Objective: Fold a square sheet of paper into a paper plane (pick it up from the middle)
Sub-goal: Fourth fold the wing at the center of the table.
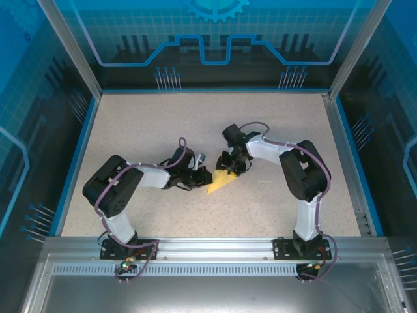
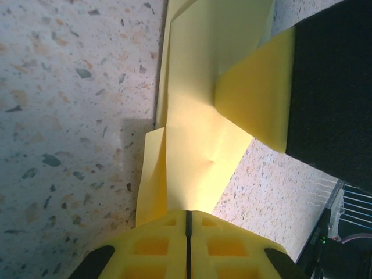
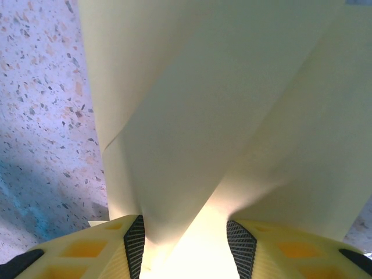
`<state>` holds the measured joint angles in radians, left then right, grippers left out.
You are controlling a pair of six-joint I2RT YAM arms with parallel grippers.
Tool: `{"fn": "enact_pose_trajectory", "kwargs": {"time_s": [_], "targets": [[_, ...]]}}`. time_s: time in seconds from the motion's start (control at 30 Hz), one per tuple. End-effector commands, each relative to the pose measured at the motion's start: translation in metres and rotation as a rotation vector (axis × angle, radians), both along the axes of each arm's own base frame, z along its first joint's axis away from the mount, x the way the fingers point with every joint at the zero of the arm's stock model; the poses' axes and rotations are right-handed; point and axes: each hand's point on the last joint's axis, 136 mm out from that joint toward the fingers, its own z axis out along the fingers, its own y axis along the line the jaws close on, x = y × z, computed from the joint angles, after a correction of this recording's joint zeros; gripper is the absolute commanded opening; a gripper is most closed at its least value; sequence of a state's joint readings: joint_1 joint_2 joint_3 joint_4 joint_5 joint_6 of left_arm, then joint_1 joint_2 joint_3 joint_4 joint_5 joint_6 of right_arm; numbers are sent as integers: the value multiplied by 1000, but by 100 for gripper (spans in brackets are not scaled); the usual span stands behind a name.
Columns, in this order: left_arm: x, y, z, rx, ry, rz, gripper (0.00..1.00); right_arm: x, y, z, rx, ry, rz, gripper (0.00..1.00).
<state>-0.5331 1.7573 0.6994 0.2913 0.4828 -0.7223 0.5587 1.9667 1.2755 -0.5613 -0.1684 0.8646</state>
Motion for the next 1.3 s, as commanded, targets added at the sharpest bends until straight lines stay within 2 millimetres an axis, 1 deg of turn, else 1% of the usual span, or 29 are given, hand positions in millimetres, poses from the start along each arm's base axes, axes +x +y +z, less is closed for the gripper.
{"fn": "enact_pose_trajectory", "kwargs": {"time_s": [0.0,0.23,0.43,0.97,1.17,1.23,1.27], "targets": [[2,1,-6,29,7,-12,10,-29,-39,-46,-204,123,-19,48],[2,1,-8,27,11,-13,9,-28,-40,-47,-222,127,-9,51],[4,3,-9,33,12,-8,9,-28,-39,-49,-233,134,-6,51],[2,8,-20,65,42,-4,8,-29,-39,-51,-240,142,-3,50],[-1,11,-25,83,60,4,7,-26,-34,-45,-218,123,3,51],[-2,12,-26,89,66,4,6,-22,-31,-39,-197,101,11,52],[-3,13,-27,92,70,3,6,-18,-28,-32,-180,80,14,52]]}}
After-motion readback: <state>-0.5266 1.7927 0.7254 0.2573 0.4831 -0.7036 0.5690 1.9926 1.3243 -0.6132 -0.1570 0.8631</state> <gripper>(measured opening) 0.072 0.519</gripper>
